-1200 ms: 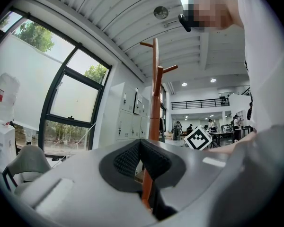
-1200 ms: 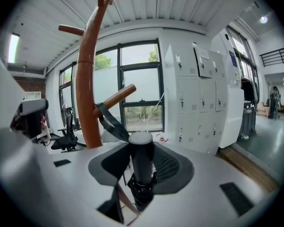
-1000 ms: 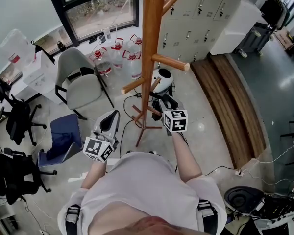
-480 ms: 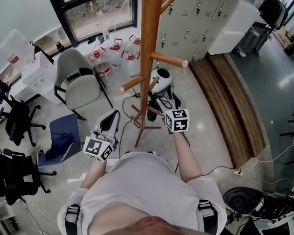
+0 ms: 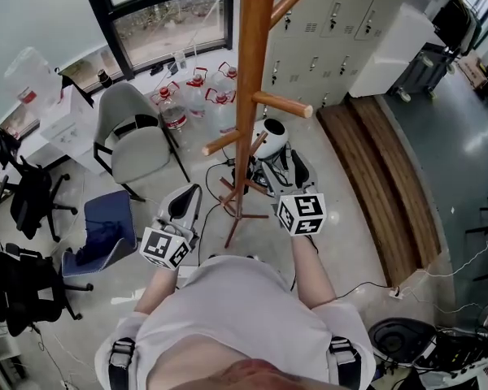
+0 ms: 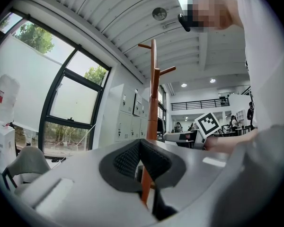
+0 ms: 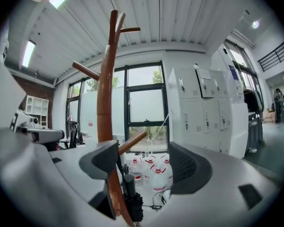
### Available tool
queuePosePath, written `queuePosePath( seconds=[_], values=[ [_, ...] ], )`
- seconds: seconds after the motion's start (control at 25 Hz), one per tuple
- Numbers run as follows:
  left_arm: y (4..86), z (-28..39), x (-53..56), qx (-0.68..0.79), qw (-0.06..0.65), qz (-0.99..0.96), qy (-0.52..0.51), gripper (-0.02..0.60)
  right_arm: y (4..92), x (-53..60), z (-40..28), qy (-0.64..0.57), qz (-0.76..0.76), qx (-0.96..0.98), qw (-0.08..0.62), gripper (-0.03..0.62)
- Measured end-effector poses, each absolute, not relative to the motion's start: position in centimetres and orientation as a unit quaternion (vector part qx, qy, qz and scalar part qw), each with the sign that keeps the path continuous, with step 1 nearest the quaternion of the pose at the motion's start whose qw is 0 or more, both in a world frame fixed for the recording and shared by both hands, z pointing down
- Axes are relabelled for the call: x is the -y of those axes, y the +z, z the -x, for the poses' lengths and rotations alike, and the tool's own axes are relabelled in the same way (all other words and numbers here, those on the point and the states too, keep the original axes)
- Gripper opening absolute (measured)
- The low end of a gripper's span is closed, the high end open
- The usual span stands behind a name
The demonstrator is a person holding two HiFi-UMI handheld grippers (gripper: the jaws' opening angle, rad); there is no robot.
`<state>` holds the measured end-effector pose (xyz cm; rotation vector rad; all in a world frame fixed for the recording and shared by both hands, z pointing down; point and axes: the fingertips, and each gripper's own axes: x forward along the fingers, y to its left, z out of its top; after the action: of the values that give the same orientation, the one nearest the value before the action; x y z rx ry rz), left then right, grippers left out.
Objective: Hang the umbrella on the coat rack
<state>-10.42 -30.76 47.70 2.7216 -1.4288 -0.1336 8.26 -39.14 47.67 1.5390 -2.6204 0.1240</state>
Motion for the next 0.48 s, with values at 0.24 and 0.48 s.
queuePosePath(
  seconds=[0.24,0.48],
  values=[
    [47.5,10.8,30.7,0.469,0.026,-0.882,-0.049,0.011,44.6,36.6,-6.7,0.022,-0.490,0.871,0.012,0.307],
    [46.9,10.9,30.6,0.469,0.014,-0.882,-0.053,0.011,43.0,34.8,-6.0,0.000,-0.487,0.873,-0.011,0.307]
  ],
)
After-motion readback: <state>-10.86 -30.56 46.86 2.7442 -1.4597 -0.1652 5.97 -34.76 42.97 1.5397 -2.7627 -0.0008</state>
